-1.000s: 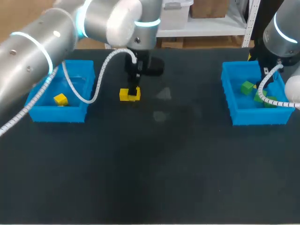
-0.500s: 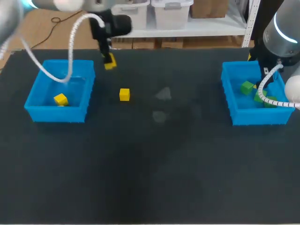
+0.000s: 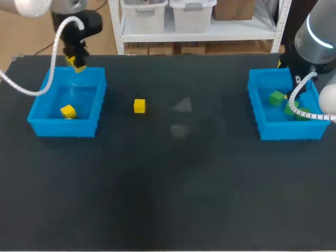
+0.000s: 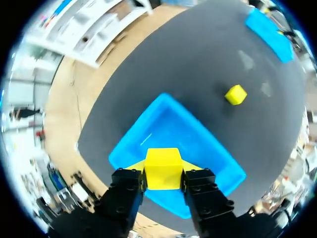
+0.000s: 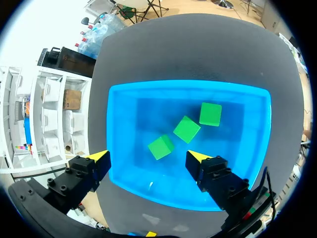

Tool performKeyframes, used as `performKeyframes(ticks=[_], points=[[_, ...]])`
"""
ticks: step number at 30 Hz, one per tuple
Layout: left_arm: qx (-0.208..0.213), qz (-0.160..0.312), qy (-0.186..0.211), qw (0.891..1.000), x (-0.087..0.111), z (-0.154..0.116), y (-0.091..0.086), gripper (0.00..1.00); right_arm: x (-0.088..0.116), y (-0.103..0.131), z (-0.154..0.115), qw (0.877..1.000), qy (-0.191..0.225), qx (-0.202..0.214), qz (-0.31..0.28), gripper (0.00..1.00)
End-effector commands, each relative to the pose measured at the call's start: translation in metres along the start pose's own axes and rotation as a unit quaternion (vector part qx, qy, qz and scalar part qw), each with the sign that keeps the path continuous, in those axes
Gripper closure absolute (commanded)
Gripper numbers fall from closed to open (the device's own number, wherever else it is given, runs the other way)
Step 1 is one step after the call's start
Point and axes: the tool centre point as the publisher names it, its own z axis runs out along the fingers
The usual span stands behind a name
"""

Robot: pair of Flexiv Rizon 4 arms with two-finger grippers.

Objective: Put the green cubes in the right bin and the yellow cubes in the left bin.

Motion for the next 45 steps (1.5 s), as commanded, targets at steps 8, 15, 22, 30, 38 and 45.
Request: performKeyframes(ticks=[8,15,22,30,38,45], points=[[-0.054,-0.013,-0.066,0.996,0.003,-0.006,-0.019,0.0,0.0,-0.003,-0.001,1.0,-0.002,-0.003,0.001,0.0],[0.006,0.123,-0.127,0.984,-0.038,-0.033,-0.077,0.0,0.0,-0.003,-0.001,1.0,-0.002,-0.003,0.001,0.0],[0.058,0.269,-0.124,0.954,-0.07,-0.017,-0.132,0.0,0.0,-0.003,-0.001,1.0,-0.002,-0.003,0.001,0.0],[0.082,0.348,-0.081,0.93,-0.099,0.014,-0.158,0.0,0.0,-0.003,-0.001,1.0,-0.002,-0.003,0.001,0.0],[0.084,0.382,-0.038,0.919,-0.113,0.036,-0.164,0.0,0.0,-0.003,-0.001,1.0,-0.002,-0.003,0.001,0.0],[0.081,0.381,-0.022,0.921,-0.12,0.047,-0.166,0.0,0.0,-0.003,-0.001,1.0,-0.002,-0.003,0.001,0.0]])
